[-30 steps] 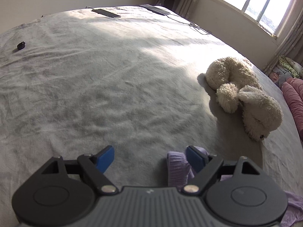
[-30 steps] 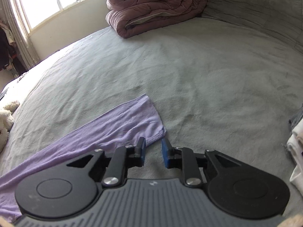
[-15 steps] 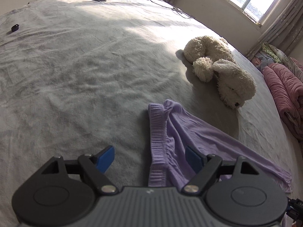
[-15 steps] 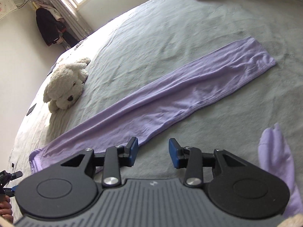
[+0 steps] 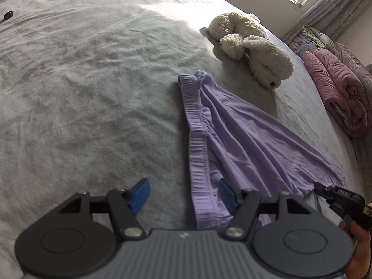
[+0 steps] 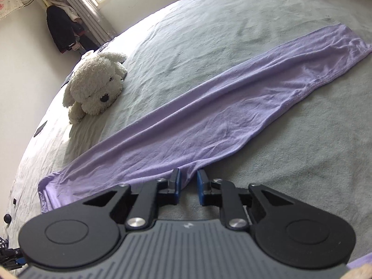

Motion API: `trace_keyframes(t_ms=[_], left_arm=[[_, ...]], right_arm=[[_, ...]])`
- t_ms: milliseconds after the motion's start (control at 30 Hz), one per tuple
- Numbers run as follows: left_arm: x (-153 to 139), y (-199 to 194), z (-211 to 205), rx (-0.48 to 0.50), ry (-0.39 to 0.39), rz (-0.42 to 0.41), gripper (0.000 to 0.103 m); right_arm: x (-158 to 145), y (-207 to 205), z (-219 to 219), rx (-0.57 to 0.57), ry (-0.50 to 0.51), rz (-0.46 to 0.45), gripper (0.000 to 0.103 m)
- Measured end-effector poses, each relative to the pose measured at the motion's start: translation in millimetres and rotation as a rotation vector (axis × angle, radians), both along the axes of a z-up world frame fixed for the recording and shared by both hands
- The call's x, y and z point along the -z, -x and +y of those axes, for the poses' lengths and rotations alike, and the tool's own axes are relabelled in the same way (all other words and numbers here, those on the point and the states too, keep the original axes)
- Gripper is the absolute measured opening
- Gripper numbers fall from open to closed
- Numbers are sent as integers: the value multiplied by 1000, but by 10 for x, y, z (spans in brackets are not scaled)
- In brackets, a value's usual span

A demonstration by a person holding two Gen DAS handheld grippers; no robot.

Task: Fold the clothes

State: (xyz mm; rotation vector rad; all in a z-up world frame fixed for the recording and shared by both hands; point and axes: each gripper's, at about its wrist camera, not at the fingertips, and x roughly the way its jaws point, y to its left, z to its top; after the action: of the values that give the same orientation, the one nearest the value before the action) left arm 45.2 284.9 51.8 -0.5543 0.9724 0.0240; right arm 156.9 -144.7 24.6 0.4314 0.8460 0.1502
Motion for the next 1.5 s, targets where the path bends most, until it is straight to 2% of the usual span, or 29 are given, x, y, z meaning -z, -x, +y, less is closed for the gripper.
trace_keyframes(t_ms=[67, 133, 200, 300, 400, 433, 467, 600, 733, 867, 933, 967, 1033, 1067, 1100, 1167, 1200, 1333, 1500], left_arm=[[3, 76, 19, 11, 24, -2, 66], [-6, 133, -16, 31, -1, -4, 62], [-2, 166, -62, 62, -18, 3, 54], [22, 198, -110, 86, -23, 16, 54], [43, 224, -82, 68, -6, 26, 54], [48, 235, -64, 59, 5, 30, 54], [48, 249, -50, 50, 18, 32, 54], [40, 317, -6, 14, 73, 33, 54], [62, 352, -50, -4, 95, 32, 54], [98, 347, -183, -3, 63, 17, 54], [101, 338, -254, -3, 29, 4, 54], [102, 333, -289, -2, 13, -2, 51], [102, 303, -351, 12, -5, -8, 30], [104, 287, -380, 19, -11, -7, 22], [99, 279, -410, 22, -30, -8, 22], [70, 280, -434, 18, -71, -16, 22], [43, 290, -408, 6, -80, -24, 21], [-81, 370, -228, -40, -100, -66, 21], [-156, 482, -26, -77, -75, -86, 21]], right_arm=[[-3, 66, 2, 18, 19, -10, 1], [-14, 96, 11, 11, 41, -15, 1], [-24, 125, 21, 4, 63, -20, 1], [-40, 168, 35, -8, 95, -27, 3], [-133, 255, -49, -26, 136, -42, 27], [-179, 292, -97, -33, 151, -49, 44], [-234, 366, -231, -18, 165, -54, 48], [-396, 670, -908, 86, 219, -59, 48], [-367, 1052, -1727, 235, 233, -40, 48], [-119, 1260, -2301, 352, 116, 98, 48], [-134, 1286, -2331, 320, 96, 83, 48], [-151, 1288, -2305, 287, 98, 72, 48], [-155, 1277, -2232, 225, 104, 65, 48], [-140, 1261, -2182, 196, 109, 72, 47], [-124, 1245, -2132, 167, 114, 79, 43], [-124, 1199, -2022, 109, 153, 71, 5], [-125, 1175, -1966, 80, 173, 66, 2], [-251, 1218, -1884, 46, 147, -11, 2], [-365, 1276, -1865, 79, 152, -59, 1]])
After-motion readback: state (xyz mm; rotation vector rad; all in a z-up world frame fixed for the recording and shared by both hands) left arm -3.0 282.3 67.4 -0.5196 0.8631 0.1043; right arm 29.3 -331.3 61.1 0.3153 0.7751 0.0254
